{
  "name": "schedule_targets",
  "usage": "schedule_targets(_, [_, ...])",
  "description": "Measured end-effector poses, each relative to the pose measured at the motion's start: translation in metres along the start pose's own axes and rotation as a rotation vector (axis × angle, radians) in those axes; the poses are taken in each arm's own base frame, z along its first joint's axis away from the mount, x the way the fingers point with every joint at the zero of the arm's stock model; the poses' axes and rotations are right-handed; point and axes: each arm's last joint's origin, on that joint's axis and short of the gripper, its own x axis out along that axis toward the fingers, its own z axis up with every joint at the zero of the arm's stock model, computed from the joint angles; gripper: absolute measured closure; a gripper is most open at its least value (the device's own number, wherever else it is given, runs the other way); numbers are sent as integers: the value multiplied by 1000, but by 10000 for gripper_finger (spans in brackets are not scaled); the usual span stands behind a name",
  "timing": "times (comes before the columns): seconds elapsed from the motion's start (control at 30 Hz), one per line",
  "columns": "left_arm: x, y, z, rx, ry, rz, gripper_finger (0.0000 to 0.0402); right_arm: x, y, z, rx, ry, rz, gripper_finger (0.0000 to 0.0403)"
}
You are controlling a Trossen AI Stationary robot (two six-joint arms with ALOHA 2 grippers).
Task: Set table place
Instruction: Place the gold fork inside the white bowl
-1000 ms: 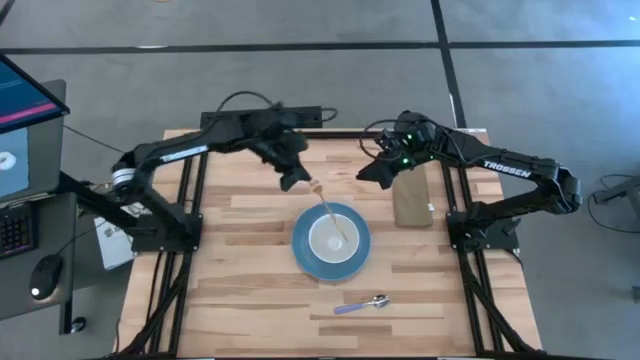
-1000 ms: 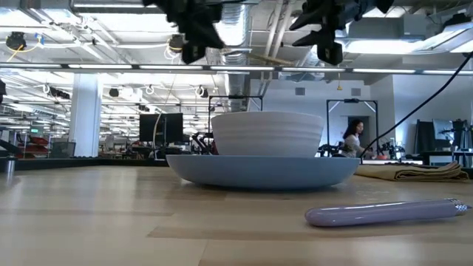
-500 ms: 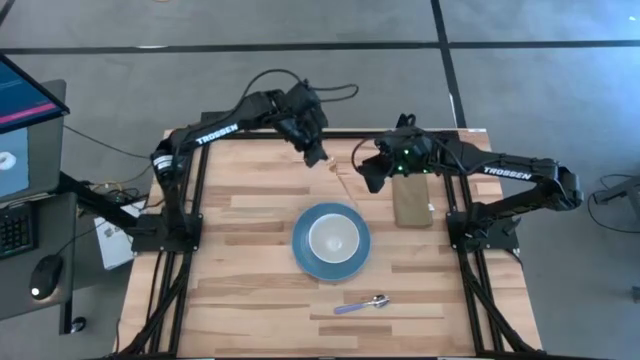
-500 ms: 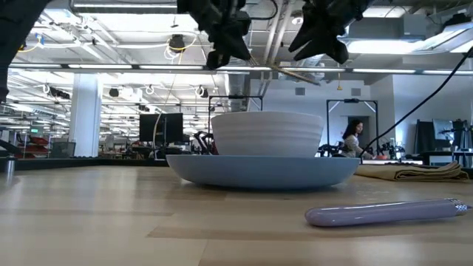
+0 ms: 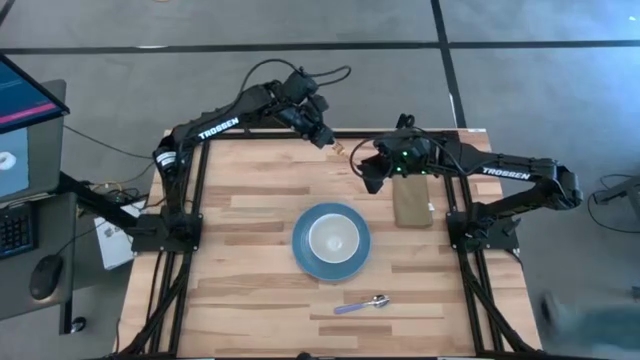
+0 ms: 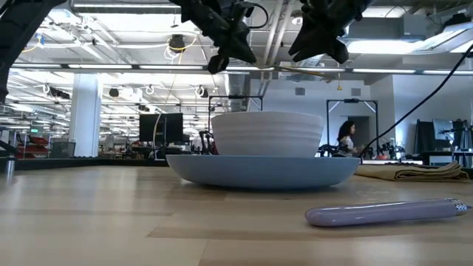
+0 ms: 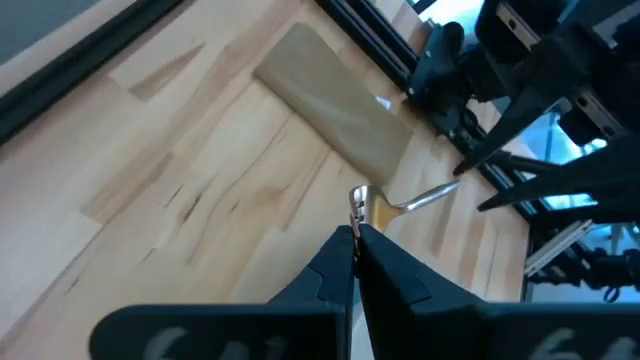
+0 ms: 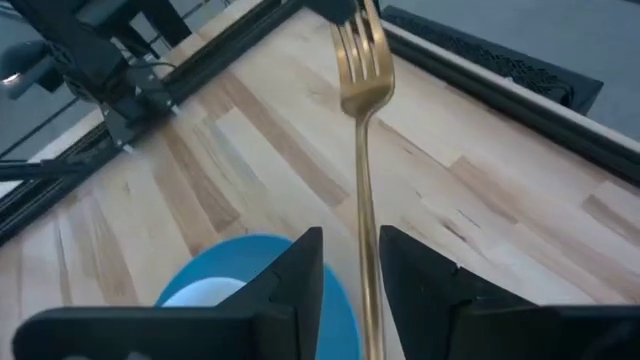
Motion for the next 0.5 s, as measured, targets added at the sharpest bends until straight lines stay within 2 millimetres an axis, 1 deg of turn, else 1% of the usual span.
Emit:
schedule_targets(0.13, [3,0,0,-37,4,-11,401,6,-1,0,-61,11,-14,265])
schedule_targets(0.23, [4,-2,0,-46,4,-14,401,11,-3,0,-63,22,-25,252])
schedule_targets(0.33, [4,-2,0,-52,5,-14,401,14,-6,-2,-66,45,-39,234])
schedule_targets(0.5, [4,-2,1,-66,-5,-18,401,21,-6,-3,-119,60,-44,199])
